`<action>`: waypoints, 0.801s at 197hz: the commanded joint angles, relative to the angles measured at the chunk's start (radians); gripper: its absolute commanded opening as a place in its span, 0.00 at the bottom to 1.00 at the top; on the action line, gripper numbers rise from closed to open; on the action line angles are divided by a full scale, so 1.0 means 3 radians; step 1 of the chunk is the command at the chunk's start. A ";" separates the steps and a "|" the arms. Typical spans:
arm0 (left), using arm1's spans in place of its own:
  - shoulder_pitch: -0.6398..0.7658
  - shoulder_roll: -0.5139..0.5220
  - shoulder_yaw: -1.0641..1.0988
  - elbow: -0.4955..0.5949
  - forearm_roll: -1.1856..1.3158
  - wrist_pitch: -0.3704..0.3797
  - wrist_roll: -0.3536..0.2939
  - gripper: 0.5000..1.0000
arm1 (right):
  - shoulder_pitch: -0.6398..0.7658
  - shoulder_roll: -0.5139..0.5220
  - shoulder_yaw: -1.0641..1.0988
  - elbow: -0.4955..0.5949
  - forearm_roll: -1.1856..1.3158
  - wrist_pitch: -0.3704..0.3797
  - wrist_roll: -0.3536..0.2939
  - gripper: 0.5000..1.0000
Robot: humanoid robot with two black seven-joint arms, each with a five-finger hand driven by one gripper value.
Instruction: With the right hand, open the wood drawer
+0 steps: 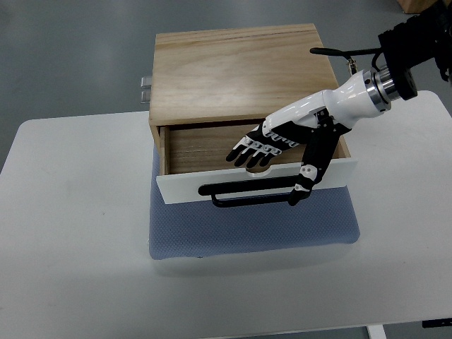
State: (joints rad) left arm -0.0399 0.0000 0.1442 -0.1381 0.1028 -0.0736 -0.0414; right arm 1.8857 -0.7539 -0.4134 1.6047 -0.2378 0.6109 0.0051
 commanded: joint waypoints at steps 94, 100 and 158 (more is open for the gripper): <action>0.0000 0.0000 0.0000 0.0000 0.0000 0.0000 0.0000 1.00 | -0.1321 -0.0166 0.2360 -0.0859 0.0379 -0.0538 -0.0007 0.90; 0.0000 0.0000 0.0000 0.0000 0.0000 0.0000 0.0000 1.00 | -0.1408 -0.0141 0.2539 -0.0890 0.0374 -0.0584 -0.0017 0.91; 0.0000 0.0000 0.0000 0.0000 0.0000 0.0000 0.0000 1.00 | -0.2384 0.0319 0.4185 -0.1084 -0.0434 -0.0640 -0.0017 0.91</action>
State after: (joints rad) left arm -0.0399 0.0000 0.1442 -0.1381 0.1028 -0.0736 -0.0414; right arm 1.2753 -0.7112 0.6771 1.2994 -0.2796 0.4143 -0.0007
